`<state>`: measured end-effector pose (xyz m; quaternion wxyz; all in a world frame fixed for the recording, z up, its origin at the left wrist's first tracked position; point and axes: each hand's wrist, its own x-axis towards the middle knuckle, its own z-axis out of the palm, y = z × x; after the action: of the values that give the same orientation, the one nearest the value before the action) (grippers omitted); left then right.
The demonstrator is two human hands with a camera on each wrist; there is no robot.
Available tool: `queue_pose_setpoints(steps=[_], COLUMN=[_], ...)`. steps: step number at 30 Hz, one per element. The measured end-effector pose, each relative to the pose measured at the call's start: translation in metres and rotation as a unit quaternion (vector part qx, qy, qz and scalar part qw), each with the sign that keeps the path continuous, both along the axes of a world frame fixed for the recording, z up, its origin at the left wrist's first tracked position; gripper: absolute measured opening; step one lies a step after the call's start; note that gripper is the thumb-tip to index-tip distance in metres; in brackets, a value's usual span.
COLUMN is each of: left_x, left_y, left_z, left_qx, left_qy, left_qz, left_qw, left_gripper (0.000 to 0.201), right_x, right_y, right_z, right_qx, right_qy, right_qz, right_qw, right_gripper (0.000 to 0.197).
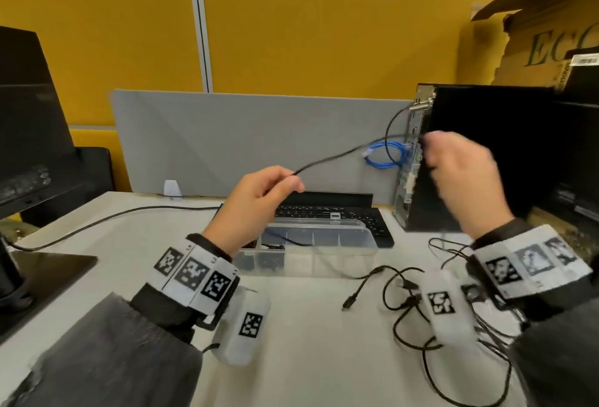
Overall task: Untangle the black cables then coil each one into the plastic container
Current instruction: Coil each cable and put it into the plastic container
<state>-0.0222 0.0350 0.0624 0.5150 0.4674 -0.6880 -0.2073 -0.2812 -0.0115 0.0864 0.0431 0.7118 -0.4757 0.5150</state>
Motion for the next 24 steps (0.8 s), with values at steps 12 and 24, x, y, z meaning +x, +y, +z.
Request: queue_pose_setpoints(steps=[12,24], left_x=[-0.019,0.023], left_y=[-0.002,-0.001], left_z=[-0.015,-0.06], left_qx=[0.025,0.176], left_qy=[-0.006,0.021], left_qz=[-0.06,-0.091], left_qw=[0.998,0.98], left_gripper=[0.025,0.036], right_x=[0.087,0.026], right_y=[0.033,-0.008], right_z=[-0.047,-0.072], right_qx=[0.108,0.105], right_qy=[0.251,-0.09], right_qz=[0.109,-0.059], right_qw=[0.956,0.989], right_gripper=[0.036,0.025])
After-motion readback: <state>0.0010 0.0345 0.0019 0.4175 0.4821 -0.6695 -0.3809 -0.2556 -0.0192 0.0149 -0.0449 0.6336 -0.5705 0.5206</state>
